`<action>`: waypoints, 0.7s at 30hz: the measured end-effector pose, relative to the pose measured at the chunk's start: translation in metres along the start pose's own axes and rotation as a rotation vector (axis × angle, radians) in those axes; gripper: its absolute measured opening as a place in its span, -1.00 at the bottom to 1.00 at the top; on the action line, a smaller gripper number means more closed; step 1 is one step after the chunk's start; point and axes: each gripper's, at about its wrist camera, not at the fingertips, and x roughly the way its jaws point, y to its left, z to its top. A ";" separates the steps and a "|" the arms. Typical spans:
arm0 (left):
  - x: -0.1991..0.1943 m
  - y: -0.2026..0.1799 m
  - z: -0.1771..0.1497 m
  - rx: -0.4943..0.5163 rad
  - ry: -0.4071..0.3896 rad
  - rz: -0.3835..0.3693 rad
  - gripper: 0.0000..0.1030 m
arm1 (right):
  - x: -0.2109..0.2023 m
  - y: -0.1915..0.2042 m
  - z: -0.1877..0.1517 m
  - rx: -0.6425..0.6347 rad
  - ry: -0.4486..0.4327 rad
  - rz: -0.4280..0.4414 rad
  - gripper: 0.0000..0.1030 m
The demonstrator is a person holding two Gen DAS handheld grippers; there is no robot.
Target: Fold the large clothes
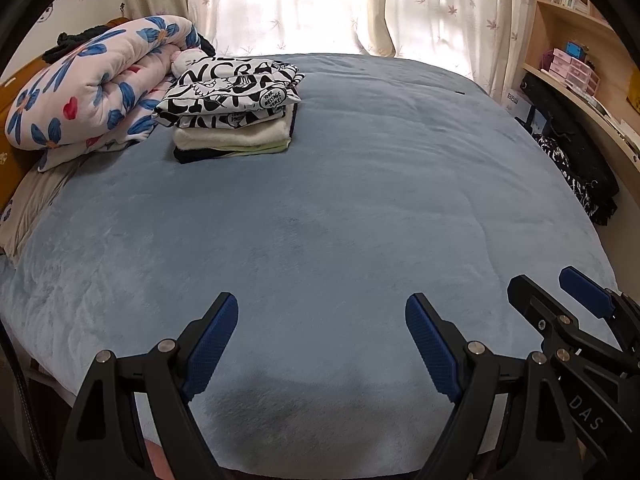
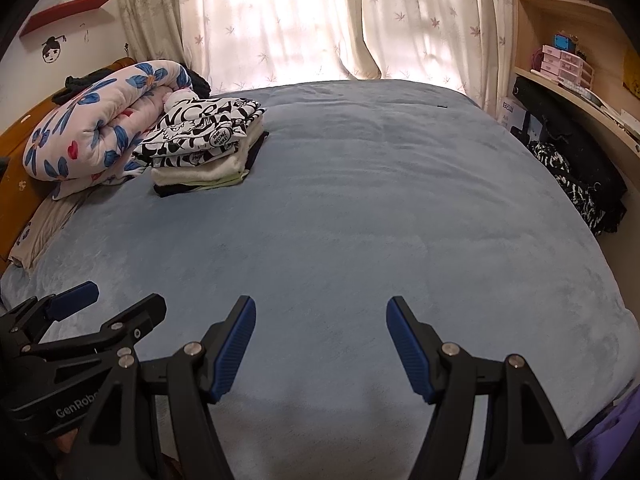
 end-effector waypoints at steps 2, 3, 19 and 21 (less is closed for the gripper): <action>0.000 0.000 0.000 -0.001 -0.001 0.005 0.65 | 0.000 0.000 0.000 0.001 0.000 0.000 0.33; 0.000 0.000 -0.001 0.001 -0.002 0.007 0.65 | 0.000 0.000 0.000 0.001 0.001 0.000 0.33; -0.002 -0.002 -0.003 -0.002 0.000 0.023 0.64 | 0.001 0.000 -0.001 0.003 0.003 0.004 0.33; -0.002 -0.003 -0.003 0.001 -0.001 0.025 0.64 | 0.001 0.001 -0.001 0.003 0.004 0.003 0.33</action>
